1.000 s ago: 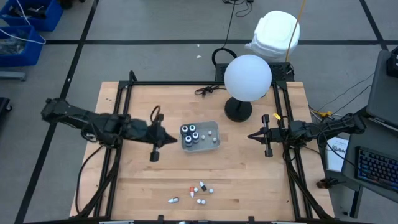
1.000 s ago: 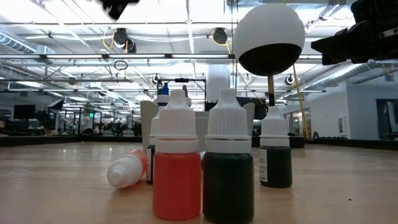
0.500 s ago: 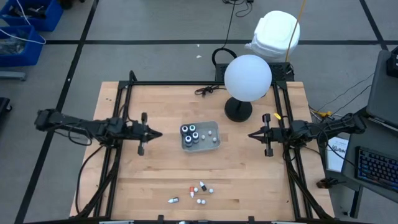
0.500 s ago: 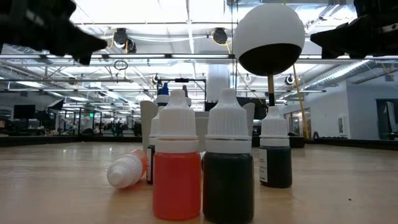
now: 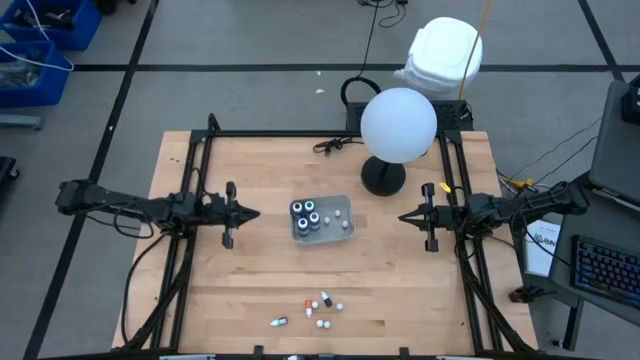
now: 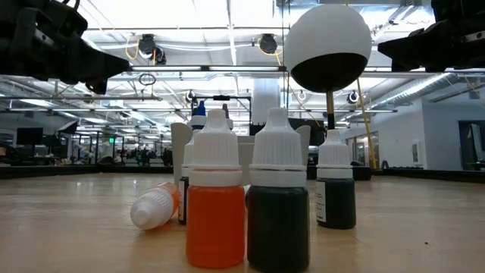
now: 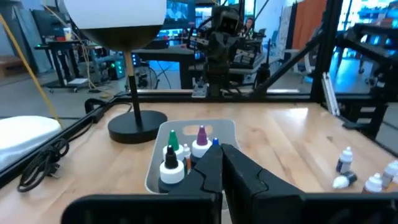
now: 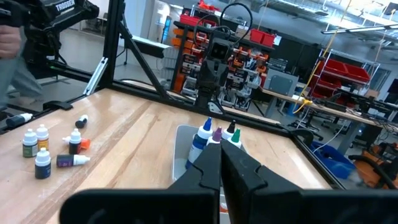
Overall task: Pick & Place food coloring
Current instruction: Put the right small black food coloring bottle into the gray bin
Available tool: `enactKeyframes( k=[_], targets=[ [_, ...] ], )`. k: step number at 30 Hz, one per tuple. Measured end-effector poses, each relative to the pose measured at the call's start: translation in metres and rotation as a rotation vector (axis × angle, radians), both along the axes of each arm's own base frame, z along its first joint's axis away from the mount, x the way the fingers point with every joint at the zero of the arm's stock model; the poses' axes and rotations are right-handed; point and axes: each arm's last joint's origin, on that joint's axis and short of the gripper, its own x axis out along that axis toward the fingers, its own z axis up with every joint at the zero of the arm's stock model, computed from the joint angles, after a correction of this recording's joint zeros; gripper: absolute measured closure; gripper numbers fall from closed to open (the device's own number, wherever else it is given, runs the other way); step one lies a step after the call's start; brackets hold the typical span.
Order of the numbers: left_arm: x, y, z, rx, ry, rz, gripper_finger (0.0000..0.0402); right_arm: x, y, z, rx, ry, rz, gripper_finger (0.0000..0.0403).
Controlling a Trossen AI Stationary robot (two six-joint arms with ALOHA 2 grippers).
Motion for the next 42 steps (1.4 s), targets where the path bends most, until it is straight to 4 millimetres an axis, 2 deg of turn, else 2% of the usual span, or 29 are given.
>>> enactKeyframes(
  k=[5, 10, 14, 19, 24, 31, 37, 42],
  targets=[
    [0.000, 0.000, -0.001, -0.075, 0.004, 0.004, 0.0396, 0.000, 0.000, 0.001, 0.006, -0.013, 0.000, 0.0403],
    [0.000, 0.002, -0.001, -0.218, -0.007, 0.073, 0.0374, 0.000, 0.000, 0.006, 0.139, -0.055, 0.009, 0.0403],
    [0.000, 0.002, -0.001, -0.229, -0.007, 0.075, 0.0363, 0.003, 0.002, 0.005, 0.166, -0.027, 0.026, 0.0403],
    [0.000, 0.002, -0.001, -0.186, -0.004, 0.085, 0.0356, 0.018, 0.017, 0.035, 0.209, 0.101, 0.137, 0.0403],
    [0.000, 0.003, -0.002, -0.115, 0.009, 0.117, 0.0355, 0.058, 0.058, 0.058, 0.184, 0.393, 0.207, 0.0403],
    [0.000, 0.003, -0.002, 0.015, 0.028, 0.118, 0.0355, 0.133, 0.134, 0.070, 0.081, 0.759, 0.069, 0.0389],
    [0.000, 0.003, 0.001, 0.090, 0.002, 0.119, 0.0355, 0.191, 0.180, 0.064, 0.074, 0.773, -0.003, 0.0317],
    [0.000, 0.003, 0.005, 0.099, -0.036, 0.121, 0.0355, 0.214, 0.197, 0.045, 0.094, 0.816, 0.043, 0.0253]
  ],
)
